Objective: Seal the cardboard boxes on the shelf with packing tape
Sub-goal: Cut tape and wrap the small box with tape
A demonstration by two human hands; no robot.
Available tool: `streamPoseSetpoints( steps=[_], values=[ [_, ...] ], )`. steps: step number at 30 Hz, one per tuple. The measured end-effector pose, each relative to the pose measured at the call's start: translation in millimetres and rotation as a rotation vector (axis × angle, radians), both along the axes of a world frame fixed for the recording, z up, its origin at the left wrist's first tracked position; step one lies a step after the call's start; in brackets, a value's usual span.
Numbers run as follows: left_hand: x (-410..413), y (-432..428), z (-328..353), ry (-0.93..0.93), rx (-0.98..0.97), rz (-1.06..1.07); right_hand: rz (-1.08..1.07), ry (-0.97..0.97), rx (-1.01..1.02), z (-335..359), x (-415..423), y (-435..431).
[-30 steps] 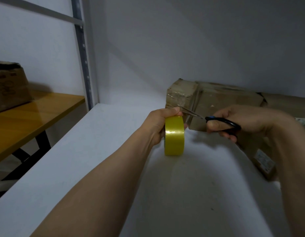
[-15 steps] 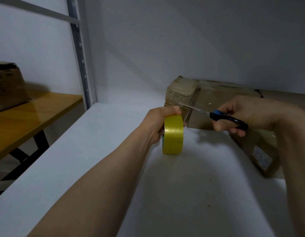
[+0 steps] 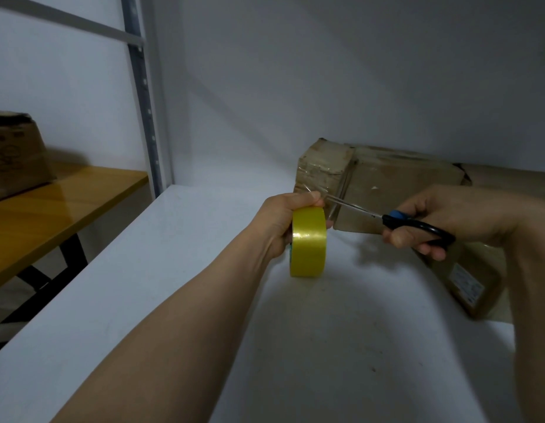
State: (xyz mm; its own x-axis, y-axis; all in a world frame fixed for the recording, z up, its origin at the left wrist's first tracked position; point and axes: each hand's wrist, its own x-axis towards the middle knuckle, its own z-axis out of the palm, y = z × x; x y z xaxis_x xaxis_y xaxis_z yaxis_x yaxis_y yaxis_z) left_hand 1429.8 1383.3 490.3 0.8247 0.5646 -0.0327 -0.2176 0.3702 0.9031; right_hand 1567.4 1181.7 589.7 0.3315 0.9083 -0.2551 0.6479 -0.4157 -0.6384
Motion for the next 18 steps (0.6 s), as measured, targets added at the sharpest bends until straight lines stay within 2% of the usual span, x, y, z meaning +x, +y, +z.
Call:
streamPoseSetpoints(
  steps=[4,8,13,18],
  values=[
    [-4.2,-0.7,2.3,-0.003,-0.013,-0.041,-0.080,-0.034,-0.077,-12.9,-4.2,-6.4],
    [-7.7,0.2,3.6,-0.001,-0.007,-0.088,-0.083,-0.205,-0.285,-26.7,-26.7,9.7],
    [-12.3,4.9,3.6,-0.020,-0.036,-0.082,-0.105,-0.352,-0.332,-48.3,-44.4,42.1],
    [-14.9,7.7,5.5,-0.013,-0.017,-0.075,-0.135,-0.603,-0.359,-53.2,-45.0,46.6]
  ],
)
